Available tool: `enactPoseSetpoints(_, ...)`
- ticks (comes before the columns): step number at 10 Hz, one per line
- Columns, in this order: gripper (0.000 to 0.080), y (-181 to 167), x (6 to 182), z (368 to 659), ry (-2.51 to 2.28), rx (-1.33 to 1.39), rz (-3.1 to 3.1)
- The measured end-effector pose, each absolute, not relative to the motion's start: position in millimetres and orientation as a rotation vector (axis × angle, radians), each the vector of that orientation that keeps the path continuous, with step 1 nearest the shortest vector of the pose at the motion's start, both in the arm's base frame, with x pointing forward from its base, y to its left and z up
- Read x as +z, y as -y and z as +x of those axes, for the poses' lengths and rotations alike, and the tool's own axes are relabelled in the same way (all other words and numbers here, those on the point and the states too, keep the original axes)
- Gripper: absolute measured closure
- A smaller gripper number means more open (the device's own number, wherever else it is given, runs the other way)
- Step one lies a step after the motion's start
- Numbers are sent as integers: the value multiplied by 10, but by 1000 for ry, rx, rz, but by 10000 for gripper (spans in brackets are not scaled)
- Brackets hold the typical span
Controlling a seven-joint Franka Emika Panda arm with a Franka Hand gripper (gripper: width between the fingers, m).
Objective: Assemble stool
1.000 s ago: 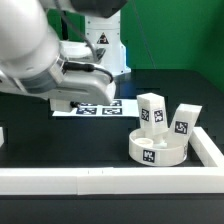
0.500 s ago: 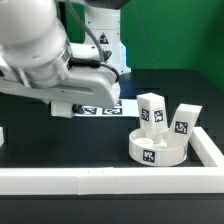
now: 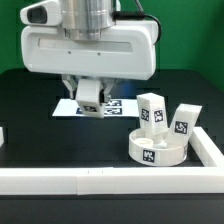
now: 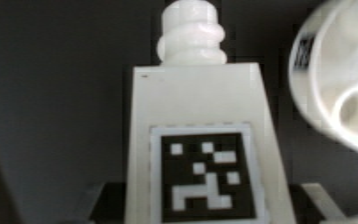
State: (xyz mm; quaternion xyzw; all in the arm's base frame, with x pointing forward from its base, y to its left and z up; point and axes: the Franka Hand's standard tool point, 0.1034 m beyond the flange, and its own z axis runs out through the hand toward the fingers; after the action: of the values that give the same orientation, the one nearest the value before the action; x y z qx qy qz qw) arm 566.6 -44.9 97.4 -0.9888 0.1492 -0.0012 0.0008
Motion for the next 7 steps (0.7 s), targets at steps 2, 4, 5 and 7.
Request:
enactPoseSetpoints(2,463,447,949,5659,-451,-247,-3132)
enactPoseSetpoints(4,463,334,1041,5675,-421,-631,-3118)
enactPoseSetpoints(5,463,244,1092,5616,-432,-755,-3090)
enactPoseSetpoints(7,463,204,1056,5556,-426,-911,-3074)
